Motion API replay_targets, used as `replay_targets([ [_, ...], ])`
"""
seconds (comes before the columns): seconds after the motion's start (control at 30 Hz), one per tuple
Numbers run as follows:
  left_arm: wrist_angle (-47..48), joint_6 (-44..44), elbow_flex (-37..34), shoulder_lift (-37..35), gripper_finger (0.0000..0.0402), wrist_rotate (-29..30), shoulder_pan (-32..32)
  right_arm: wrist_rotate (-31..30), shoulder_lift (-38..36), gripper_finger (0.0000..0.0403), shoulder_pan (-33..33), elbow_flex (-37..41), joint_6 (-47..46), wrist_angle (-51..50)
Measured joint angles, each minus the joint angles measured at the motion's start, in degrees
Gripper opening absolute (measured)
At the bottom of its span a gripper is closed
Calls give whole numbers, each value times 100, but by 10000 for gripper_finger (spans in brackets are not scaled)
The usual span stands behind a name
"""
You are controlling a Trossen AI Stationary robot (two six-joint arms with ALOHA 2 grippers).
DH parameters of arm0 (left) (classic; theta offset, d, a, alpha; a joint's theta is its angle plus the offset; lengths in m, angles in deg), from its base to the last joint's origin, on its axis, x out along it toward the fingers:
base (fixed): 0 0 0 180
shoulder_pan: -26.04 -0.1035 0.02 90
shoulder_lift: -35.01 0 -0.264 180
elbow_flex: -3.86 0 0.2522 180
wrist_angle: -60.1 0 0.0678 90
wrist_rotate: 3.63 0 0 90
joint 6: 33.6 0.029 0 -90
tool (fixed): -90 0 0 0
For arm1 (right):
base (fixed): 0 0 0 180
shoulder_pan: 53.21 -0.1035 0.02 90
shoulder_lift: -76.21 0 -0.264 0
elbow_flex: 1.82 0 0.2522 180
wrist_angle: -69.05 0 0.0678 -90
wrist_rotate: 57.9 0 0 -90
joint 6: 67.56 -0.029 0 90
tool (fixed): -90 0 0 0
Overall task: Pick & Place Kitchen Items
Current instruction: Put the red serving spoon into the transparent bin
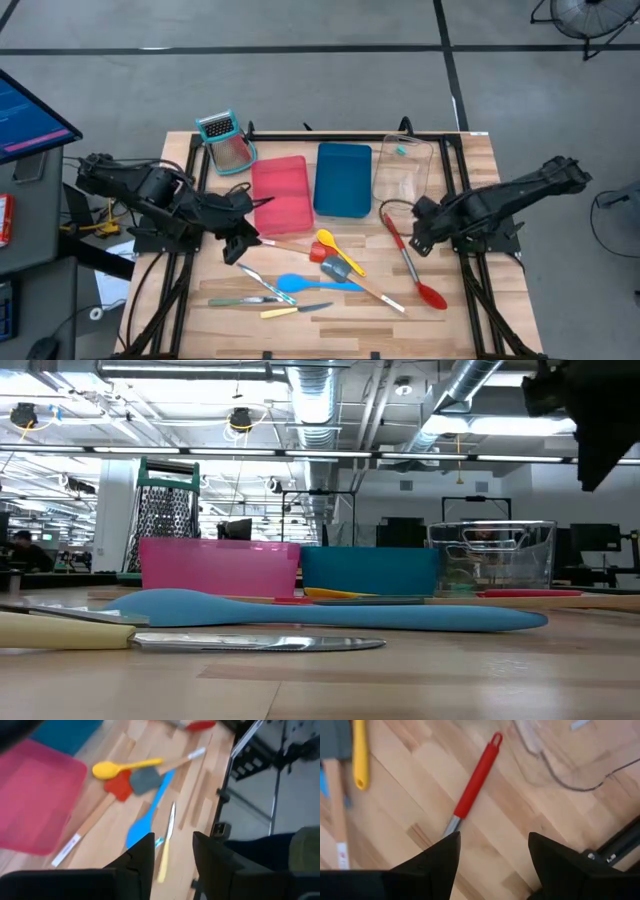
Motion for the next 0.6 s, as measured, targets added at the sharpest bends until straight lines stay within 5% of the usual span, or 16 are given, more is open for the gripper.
replay_targets([
  [0.3,-39,499,-1017,5,181,-310,531,258,238,234,-537,2,-400,-26],
  [0.6,-497,817,-1969,342,191,-654,881,254,69,234,-830,2,-915,-25],
])
